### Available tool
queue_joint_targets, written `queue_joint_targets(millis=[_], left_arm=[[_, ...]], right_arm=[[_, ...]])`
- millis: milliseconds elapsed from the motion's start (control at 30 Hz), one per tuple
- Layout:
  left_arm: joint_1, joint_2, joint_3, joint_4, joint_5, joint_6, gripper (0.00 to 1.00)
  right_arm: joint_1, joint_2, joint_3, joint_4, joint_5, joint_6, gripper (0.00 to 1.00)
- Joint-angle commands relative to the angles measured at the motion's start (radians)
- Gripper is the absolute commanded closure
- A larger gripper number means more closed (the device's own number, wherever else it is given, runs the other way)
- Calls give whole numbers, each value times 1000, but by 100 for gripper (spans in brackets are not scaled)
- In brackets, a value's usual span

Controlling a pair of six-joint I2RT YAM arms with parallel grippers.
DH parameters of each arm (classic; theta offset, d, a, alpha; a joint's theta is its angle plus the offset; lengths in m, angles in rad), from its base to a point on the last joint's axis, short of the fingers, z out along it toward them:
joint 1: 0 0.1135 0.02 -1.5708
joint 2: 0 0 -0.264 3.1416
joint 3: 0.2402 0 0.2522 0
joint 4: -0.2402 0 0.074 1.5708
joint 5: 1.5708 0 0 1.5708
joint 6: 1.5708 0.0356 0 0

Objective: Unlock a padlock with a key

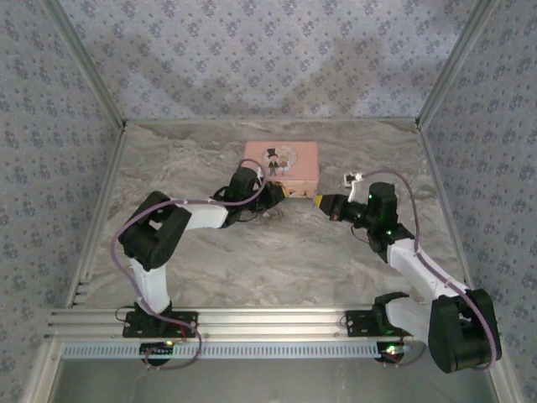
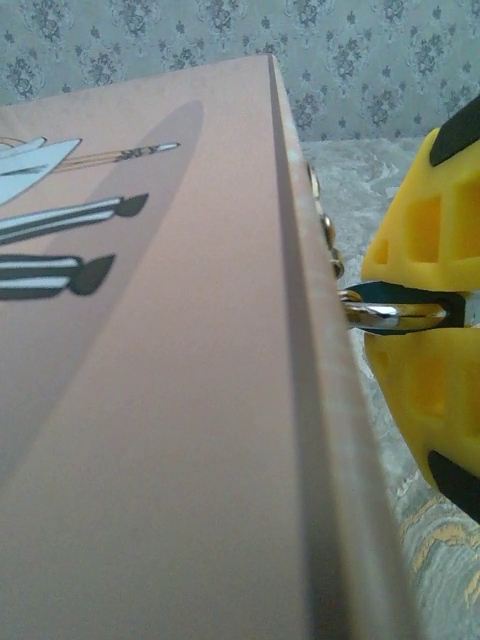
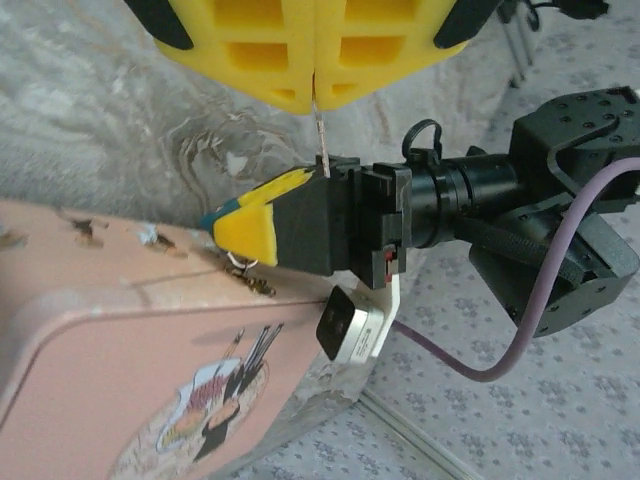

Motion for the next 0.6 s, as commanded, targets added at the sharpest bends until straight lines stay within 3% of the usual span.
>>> queue_joint_targets(millis=[0,167,367,567], left_arm=[[-14,-49,60,70,18,-67,98],[-16,-38,78,75,26,-87,98],[-19,-41,85,59,34,-89,98],[-18,-39,78,67,42,-95,98]], right_arm=[[-4,-8,-64,169,-29,127,100],[1,48,-130,269,52,235,100],[41,244,-162,504,84,396,100],[109,362,-124,616,104,430,100]])
